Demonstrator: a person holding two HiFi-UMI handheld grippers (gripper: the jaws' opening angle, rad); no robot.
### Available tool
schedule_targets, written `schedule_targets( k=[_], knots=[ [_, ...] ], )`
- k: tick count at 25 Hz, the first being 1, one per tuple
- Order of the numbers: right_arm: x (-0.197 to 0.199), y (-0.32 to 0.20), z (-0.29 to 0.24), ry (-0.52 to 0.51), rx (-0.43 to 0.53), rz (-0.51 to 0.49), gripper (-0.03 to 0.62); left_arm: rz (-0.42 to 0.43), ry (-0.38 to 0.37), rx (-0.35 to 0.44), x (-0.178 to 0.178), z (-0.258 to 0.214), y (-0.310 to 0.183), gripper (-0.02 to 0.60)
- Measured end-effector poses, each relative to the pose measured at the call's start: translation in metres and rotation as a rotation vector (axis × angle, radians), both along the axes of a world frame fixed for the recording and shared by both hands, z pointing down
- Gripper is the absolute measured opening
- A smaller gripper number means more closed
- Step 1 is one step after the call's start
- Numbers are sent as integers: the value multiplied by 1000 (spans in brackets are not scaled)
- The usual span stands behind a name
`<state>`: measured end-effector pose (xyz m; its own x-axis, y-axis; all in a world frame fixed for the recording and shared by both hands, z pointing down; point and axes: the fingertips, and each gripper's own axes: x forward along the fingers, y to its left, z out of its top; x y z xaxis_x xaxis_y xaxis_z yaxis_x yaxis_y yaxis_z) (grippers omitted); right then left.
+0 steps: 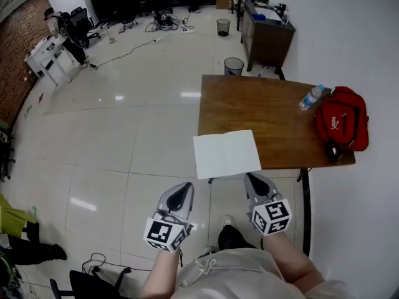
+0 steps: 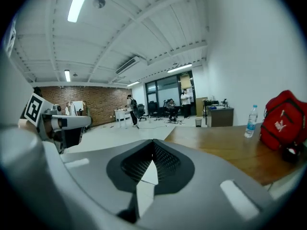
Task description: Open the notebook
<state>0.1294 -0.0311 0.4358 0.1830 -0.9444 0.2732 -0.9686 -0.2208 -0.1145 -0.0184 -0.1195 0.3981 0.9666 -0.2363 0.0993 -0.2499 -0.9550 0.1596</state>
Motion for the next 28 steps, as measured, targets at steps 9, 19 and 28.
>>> schedule_targets(
  k=[9,19,28],
  knots=[
    [-24,82,-26,43,57,141,8,116,62,83,-36,-45,68,6],
    [-60,116,-33,71,68,120,8,155,84,102,-62,-61,113,6],
    [-68,123,-49,59,102,63,8,88,91,82,-48,-58,116,6]
  ],
)
